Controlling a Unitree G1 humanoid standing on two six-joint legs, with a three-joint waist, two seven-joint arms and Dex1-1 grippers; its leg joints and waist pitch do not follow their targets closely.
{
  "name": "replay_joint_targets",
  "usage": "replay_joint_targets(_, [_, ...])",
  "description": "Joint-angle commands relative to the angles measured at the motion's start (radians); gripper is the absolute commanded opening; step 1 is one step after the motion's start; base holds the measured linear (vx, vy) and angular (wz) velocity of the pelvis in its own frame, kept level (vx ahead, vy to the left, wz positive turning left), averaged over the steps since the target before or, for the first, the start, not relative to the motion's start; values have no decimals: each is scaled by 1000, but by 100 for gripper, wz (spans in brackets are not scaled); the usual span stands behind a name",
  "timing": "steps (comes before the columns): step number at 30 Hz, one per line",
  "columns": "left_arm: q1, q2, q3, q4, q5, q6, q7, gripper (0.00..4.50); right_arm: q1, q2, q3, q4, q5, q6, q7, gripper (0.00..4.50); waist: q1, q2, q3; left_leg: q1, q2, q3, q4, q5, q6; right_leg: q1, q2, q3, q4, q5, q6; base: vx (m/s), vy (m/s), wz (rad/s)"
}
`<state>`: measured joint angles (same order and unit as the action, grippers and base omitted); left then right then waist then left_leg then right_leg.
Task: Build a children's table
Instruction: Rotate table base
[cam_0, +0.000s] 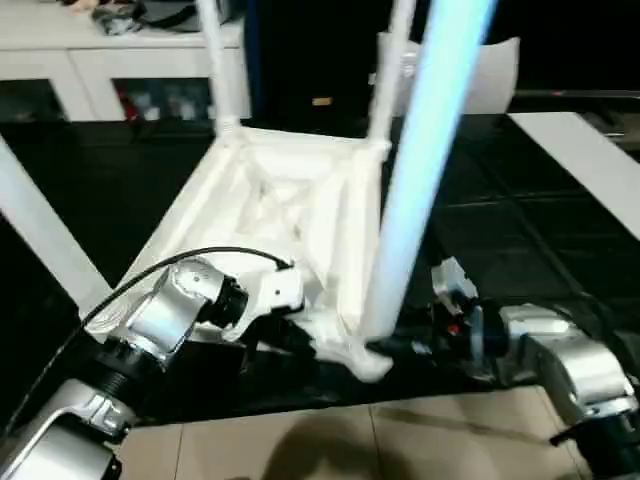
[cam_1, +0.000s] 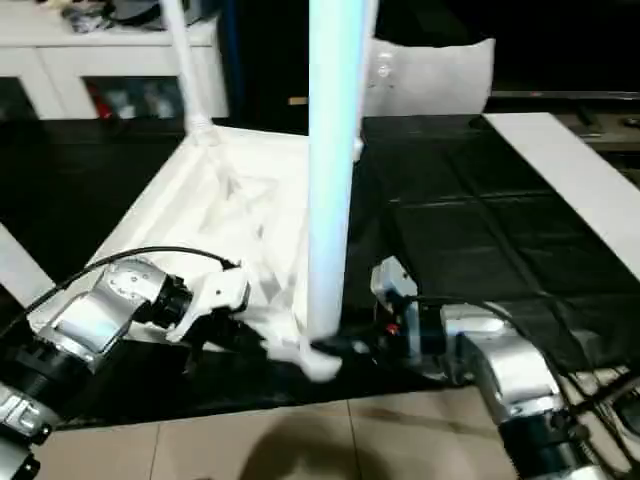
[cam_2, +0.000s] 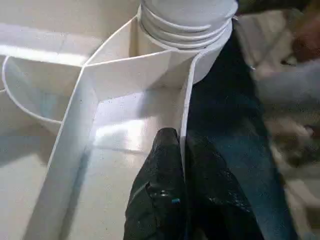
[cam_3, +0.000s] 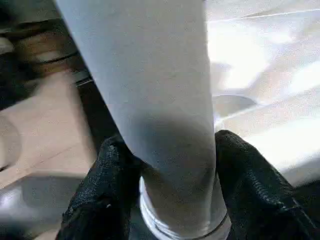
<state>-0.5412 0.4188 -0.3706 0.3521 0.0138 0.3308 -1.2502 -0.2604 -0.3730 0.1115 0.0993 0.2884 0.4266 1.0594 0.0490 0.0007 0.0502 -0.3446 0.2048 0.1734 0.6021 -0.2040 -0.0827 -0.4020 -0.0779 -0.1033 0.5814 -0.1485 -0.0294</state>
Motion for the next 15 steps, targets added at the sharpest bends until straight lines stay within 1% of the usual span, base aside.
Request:
replay_joint_targets(1, [-19, -99, 48, -81, -38, 66, 140, 0, -1, 106, 52, 8, -11, 24, -131, 203, -6, -9, -58, -4, 16, -9, -71, -220, 12, 48, -65, 35, -95, -557, -67, 0, 0, 0])
replay_joint_targets(2, [-19, -114, 59, -88, -38, 89, 171, 0, -6, 129, 44, 16, -18, 28, -173, 203, -18, -10, -59, -9, 9, -13, -68, -229, 11, 54, -65, 25, -103, -594, -44, 0, 0, 0])
replay_joint_targets(3, [-24, -149, 82, -94, -34, 126, 240, 0, -20, 178, 25, 39, -29, 33, -257, 202, -23, -8, -60, -9, 9, -13, -68, -228, 13, 56, -65, 24, -104, -596, -38, 0, 0, 0])
replay_joint_targets(4, [-25, -153, 84, -94, -33, 130, 247, 0, -22, 183, 23, 42, -30, 34, -265, 200, -33, -8, -61, -8, 9, -13, -66, -222, 20, 50, -64, 24, -106, -583, -42, 0, 0, 0])
replay_joint_targets(5, [-30, -175, 95, -94, -30, 150, 285, 0, -32, 210, 11, 54, -34, 39, -311, 200, -42, -7, -61, -6, 9, -12, -65, -221, 28, 47, -63, 25, -108, -569, -50, 0, 0, 0])
replay_joint_targets(6, [-39, -206, 106, -86, -20, 160, 338, 0, -50, 244, 2, 79, -45, 37, -367, 200, -49, -7, -63, -8, 9, -12, -64, -220, 35, 46, -61, 25, -105, -549, -61, 0, 0, 0])
replay_joint_targets(7, [-47, -232, 114, -83, -12, 174, 383, 0, -65, 272, -4, 95, -55, 37, -418, 200, -50, -6, -63, -7, 9, -13, -63, -220, 38, 46, -62, 24, -104, -540, -67, 0, 0, 0])
replay_joint_targets(9, [-59, -260, 115, -64, 8, 166, 440, 0, -89, 309, -25, 131, -68, 39, -497, 200, -53, -6, -63, -9, 9, -12, -64, -206, 47, 46, -60, 27, -103, -518, -76, 0, 0, 0])
replay_joint_targets(10, [-65, -273, 114, -52, 20, 157, 468, 0, -102, 329, -40, 152, -73, 41, -542, 200, -55, -5, -67, -10, 10, -13, -65, -191, 50, 48, -61, 29, -98, -487, -86, 0, 0, 0])
replay_joint_targets(12, [-74, -305, 112, -40, 41, 147, 517, 0, -119, 376, -82, 182, -76, 34, -612, 200, -54, -5, -70, -11, 13, -10, -65, -158, 59, 49, -61, 36, -88, -414, -111, 0, 0, 0])
replay_joint_targets(13, [-75, -311, 110, -39, 45, 146, 525, 0, -118, 384, -88, 182, -78, 24, -622, 235, -54, -5, -71, -14, 14, -11, -66, -145, 61, 52, -61, 37, -85, -393, -117, 0, 0, 0])
replay_joint_targets(14, [-76, -316, 107, -38, 48, 145, 532, 0, -117, 390, -95, 182, -80, 14, -632, 255, -50, -4, -76, -17, 15, -11, -65, -108, 66, 57, -61, 39, -74, -328, -131, 0, 0, 0])
replay_joint_targets(15, [-77, -321, 104, -36, 52, 141, 538, 0, -114, 397, -103, 180, -81, 2, -645, 269, -49, -5, -77, -18, 16, -10, -64, -92, 72, 58, -61, 41, -70, -293, -140, 0, 0, 0])
